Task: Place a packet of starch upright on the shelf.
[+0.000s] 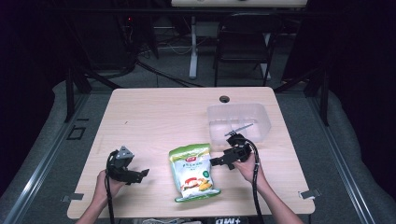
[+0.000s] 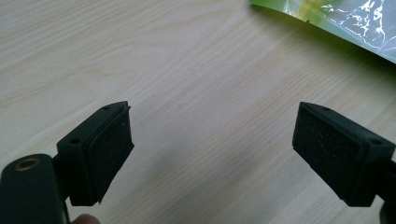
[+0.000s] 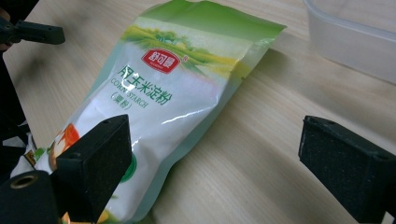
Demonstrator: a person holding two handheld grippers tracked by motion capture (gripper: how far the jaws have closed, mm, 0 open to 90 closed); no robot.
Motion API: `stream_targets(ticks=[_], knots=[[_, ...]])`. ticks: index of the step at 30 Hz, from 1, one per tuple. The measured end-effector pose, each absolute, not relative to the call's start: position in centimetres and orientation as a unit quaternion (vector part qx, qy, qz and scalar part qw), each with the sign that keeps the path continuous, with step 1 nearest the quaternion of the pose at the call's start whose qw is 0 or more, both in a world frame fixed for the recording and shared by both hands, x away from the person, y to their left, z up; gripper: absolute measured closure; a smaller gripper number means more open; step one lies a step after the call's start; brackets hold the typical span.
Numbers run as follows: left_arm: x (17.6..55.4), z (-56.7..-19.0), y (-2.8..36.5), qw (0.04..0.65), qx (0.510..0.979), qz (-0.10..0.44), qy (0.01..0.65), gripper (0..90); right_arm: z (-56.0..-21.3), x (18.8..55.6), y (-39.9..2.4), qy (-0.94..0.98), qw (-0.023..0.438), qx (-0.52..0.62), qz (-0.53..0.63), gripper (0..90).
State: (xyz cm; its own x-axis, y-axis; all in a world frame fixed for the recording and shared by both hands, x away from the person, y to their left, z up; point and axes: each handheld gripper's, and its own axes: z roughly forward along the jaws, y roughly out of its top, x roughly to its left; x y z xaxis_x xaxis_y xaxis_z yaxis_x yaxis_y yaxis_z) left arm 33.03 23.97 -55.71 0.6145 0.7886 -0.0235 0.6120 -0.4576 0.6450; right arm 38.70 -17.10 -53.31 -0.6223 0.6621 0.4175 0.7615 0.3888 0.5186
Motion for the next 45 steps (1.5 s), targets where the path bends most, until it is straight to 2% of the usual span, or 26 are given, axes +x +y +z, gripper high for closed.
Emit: stream_targets(ticks=[18,26,28,29,30,31,32,33,36,37,42,45], knots=[[33.0,-55.7,24.1,0.316,0.842,0.14,0.415,11.8,-55.5,41.1,-13.4,-0.834,0.09,-0.434,-0.327,10.4],[33.0,-55.7,24.0,0.316,0.842,0.139,0.415,11.8,-56.0,41.4,-12.0,-0.839,0.093,-0.435,-0.314,20.4],[33.0,-55.7,24.0,0.315,0.842,0.139,0.415,11.8,-56.2,41.3,-11.9,-0.833,0.098,-0.439,-0.322,24.9],[33.0,-55.7,24.0,0.315,0.842,0.139,0.415,11.8,-56.1,41.3,-11.8,-0.83,0.099,-0.444,-0.324,32.3],[33.0,-55.7,24.0,0.315,0.842,0.139,0.415,11.8,-56.1,41.3,-11.8,-0.83,0.099,-0.444,-0.324,32.3],[33.0,-55.7,24.0,0.315,0.842,0.139,0.415,11.8,-56.2,41.2,-11.8,-0.828,0.1,-0.445,-0.325,42.4],[33.0,-55.7,24.0,0.315,0.842,0.139,0.415,11.8,-56.2,41.2,-11.8,-0.828,0.1,-0.445,-0.325,42.4],[33.0,-55.7,24.0,0.315,0.842,0.14,0.415,11.8,-56.3,41.2,-11.7,-0.827,0.1,-0.448,-0.325,53.9],[33.0,-55.7,24.0,0.314,0.843,0.141,0.413,11.8,-56.5,41.0,-11.6,-0.829,0.091,-0.448,-0.321,57.2],[33.0,-55.6,24.0,0.315,0.842,0.141,0.414,11.9,-56.5,41.0,-11.7,-0.824,0.091,-0.452,-0.328,63.7],[33.0,-55.7,24.0,0.315,0.842,0.141,0.414,11.9,-56.5,41.1,-12.2,-0.82,0.104,-0.451,-0.338,78.2],[33.0,-55.6,24.0,0.315,0.843,0.141,0.413,11.8,-56.5,41.0,-12.3,-0.819,0.109,-0.449,-0.34,81.2]])
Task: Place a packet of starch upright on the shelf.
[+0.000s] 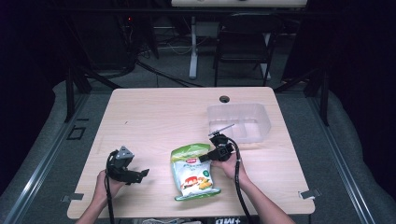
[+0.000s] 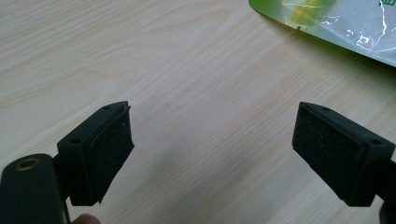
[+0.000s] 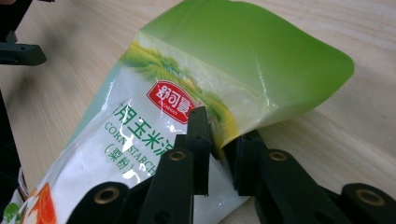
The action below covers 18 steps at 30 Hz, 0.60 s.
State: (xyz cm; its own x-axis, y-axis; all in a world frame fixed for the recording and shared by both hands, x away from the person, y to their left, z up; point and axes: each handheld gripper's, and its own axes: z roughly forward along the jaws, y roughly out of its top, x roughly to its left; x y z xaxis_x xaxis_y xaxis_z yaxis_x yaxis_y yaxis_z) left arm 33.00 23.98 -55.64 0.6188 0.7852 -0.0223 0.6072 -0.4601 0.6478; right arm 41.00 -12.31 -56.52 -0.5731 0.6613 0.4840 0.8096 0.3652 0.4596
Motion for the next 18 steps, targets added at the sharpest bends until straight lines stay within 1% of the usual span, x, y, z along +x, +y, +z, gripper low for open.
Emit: stream_targets(ticks=[1,6,18], knots=[[33.0,-55.6,24.0,0.315,0.843,0.141,0.413,11.9,-56.5,40.9,-12.3,-0.818,0.109,-0.446,-0.346,83.5],[33.0,-55.6,24.1,0.316,0.842,0.139,0.414,11.9,-56.0,40.7,-12.6,-0.819,0.111,-0.442,-0.35,85.6],[33.0,-55.5,24.2,0.318,0.842,0.139,0.414,11.9,-54.3,39.9,-13.6,-0.82,0.105,-0.425,-0.37,86.6]])
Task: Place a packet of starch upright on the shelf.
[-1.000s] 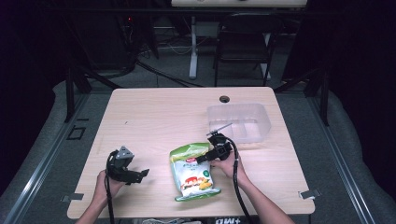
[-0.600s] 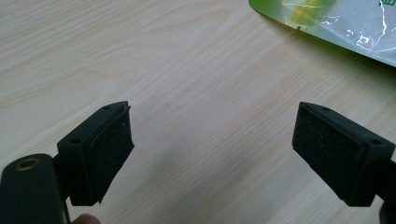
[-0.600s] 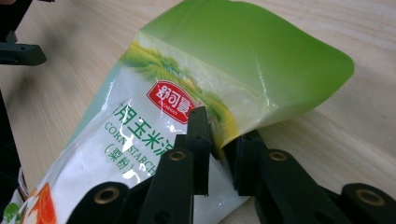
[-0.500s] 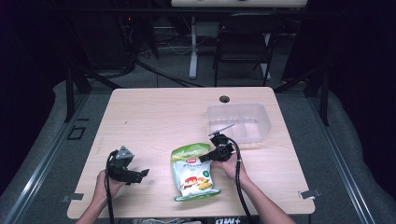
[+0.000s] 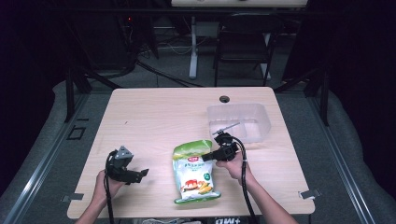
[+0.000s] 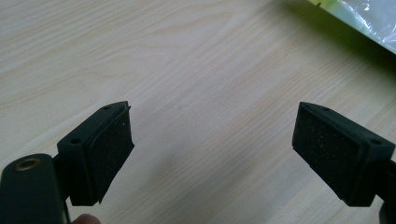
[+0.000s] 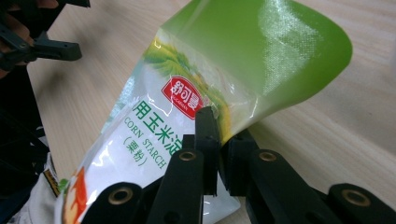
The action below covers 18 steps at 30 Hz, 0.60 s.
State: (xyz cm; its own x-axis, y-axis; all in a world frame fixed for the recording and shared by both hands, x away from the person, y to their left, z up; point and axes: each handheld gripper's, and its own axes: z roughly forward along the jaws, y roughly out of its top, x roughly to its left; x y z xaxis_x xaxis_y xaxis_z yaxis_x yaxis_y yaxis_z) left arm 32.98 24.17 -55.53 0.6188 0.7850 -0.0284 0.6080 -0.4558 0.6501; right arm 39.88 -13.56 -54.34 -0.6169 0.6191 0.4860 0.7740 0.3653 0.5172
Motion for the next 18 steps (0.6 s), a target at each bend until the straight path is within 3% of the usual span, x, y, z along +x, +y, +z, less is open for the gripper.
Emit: stream_targets(ticks=[18], knots=[[32.9,-55.5,24.2,0.322,0.839,0.141,0.415,11.7,-50.8,38.3,-17.0,-0.805,0.074,-0.42,-0.411,87.3]])
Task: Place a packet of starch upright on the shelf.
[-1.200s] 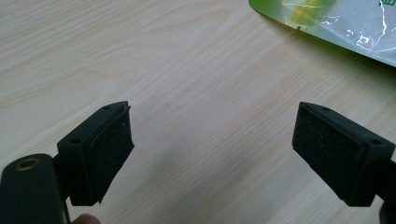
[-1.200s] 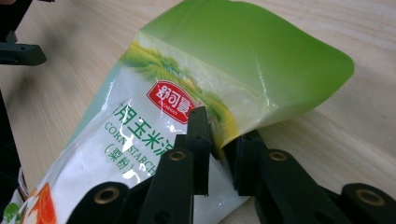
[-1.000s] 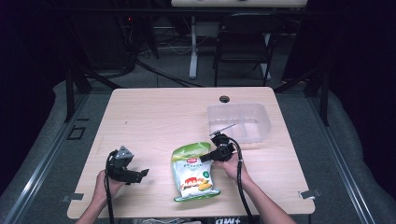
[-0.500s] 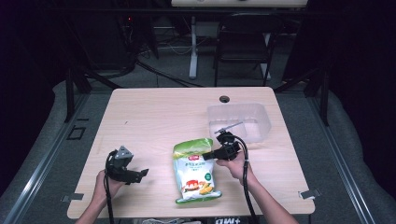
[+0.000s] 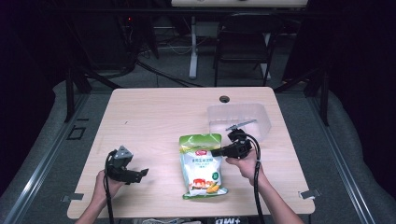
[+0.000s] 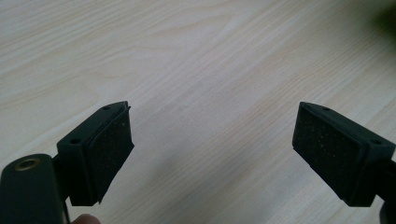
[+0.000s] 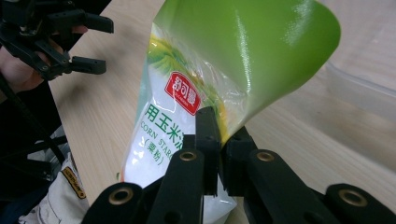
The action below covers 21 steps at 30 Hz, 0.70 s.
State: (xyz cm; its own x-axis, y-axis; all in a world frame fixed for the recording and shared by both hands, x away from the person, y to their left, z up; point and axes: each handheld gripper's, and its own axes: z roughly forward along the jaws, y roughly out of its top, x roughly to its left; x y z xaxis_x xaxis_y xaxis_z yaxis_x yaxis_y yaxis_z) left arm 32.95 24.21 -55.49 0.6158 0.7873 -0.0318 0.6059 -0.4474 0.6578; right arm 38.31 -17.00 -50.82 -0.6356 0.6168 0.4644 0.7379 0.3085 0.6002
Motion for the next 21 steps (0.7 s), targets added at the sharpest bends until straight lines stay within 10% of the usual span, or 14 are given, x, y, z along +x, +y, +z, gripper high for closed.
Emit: stream_targets(ticks=[21], knots=[[33.0,-55.5,24.2,0.319,0.842,0.135,0.413,11.7,-48.2,35.9,-21.3,-0.786,0.042,-0.431,-0.442,88.6]])
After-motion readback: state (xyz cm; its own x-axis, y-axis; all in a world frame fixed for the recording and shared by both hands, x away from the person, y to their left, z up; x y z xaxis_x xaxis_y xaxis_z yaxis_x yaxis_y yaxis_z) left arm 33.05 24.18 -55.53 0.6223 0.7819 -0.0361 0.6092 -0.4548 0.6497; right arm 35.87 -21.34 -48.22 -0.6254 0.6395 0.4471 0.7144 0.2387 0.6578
